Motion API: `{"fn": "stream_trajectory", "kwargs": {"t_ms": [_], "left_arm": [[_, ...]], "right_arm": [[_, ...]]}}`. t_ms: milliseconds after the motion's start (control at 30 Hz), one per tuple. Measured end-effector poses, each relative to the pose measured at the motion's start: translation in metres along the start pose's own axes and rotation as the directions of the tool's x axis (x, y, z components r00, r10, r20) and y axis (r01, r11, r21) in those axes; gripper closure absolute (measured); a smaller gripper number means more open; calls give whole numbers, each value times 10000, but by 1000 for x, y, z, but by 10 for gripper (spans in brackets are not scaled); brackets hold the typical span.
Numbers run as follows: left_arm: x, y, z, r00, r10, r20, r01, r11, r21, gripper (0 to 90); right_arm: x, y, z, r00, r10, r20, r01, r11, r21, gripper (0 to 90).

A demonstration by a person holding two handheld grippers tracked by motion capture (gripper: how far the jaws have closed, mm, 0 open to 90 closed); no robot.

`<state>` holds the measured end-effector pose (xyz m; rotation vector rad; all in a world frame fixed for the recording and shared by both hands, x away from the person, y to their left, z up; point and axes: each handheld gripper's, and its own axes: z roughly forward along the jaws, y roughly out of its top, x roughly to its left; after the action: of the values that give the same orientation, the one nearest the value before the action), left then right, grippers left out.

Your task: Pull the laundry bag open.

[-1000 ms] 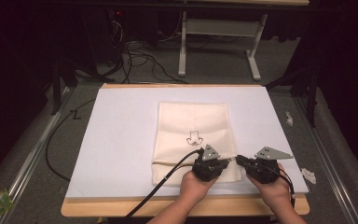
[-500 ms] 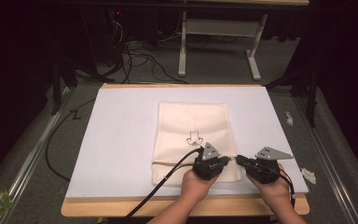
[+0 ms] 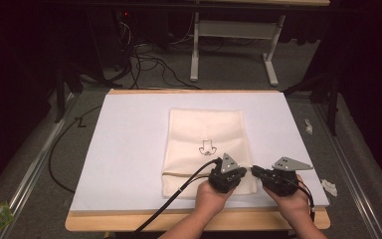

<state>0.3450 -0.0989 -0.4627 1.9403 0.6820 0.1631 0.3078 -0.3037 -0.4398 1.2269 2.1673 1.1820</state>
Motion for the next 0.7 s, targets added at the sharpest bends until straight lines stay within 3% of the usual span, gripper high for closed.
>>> {"fn": "stream_trajectory", "kwargs": {"t_ms": [400,500,600,700], "left_arm": [[6,-3,-6,9985,-435,322,435,9991,20,874],[9,-4,-6,9955,-792,514,794,9968,-16,875],[11,-6,-7,9944,-884,573,886,9961,-17,876],[11,-6,-7,9947,-893,517,893,9960,39,875]], "right_arm": [[4,1,-1,9998,-54,171,54,10000,-22,855],[4,1,0,9998,-65,214,64,10000,24,858],[6,3,1,9996,-55,272,53,10000,64,860],[5,2,3,10000,23,19,-24,10000,87,861]]}}
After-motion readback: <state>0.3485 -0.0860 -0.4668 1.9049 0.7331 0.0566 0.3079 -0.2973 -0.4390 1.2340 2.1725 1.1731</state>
